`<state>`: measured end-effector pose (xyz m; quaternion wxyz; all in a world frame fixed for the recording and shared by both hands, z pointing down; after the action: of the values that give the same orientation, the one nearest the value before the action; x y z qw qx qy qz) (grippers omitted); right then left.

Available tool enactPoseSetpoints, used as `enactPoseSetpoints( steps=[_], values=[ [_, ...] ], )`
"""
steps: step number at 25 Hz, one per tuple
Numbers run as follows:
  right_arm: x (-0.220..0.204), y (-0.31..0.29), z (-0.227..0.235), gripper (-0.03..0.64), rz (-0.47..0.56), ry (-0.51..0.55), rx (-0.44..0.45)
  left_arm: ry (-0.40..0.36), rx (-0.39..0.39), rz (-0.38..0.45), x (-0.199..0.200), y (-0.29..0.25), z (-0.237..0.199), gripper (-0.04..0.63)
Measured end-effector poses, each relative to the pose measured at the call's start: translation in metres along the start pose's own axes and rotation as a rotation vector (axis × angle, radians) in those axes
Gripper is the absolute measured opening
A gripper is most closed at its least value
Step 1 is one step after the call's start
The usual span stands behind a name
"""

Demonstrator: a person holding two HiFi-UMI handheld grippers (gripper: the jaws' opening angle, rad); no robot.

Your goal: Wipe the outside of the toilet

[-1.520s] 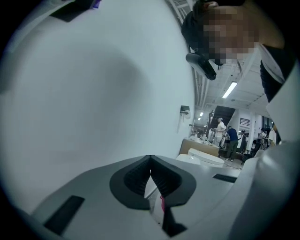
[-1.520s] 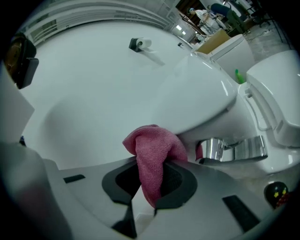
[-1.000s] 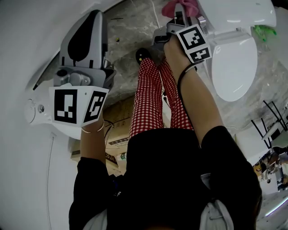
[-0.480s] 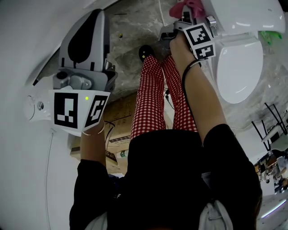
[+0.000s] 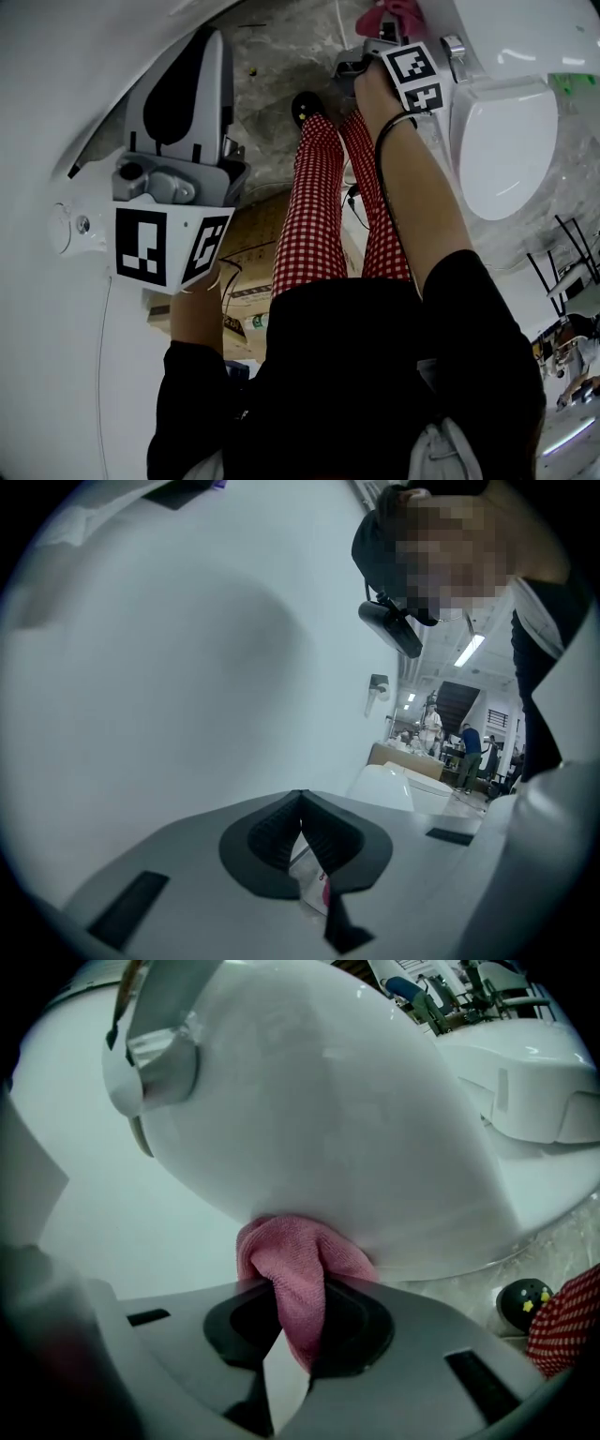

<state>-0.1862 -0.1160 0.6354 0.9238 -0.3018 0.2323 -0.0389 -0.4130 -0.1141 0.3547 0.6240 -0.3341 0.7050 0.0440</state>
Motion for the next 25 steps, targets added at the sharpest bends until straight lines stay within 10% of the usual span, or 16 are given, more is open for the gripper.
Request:
enactPoseSetpoints(
  steps=[17,25],
  values=[
    [-0.022,-0.023,0.039,0.072,-0.036,0.094,-0.046,0.017,0.003,-0.047,-0.028,0.001,-0.009,0.006],
    [-0.039,0.008,0.002,0.072,-0.117,0.148,0.069,0.014,-0.033,-0.031,-0.016,-0.003,0.014,0.006]
  ],
)
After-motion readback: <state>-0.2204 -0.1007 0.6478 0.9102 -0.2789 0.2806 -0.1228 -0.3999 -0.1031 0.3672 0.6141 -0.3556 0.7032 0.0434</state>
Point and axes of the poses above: the fingertips, and each gripper's own axes: y backward along the fingers, z to its right, x out of its top, the point moved 1 cm from there along y, backward along the fingers, and after that the axes turned 3 degrees about x, right-handed, at the moved point
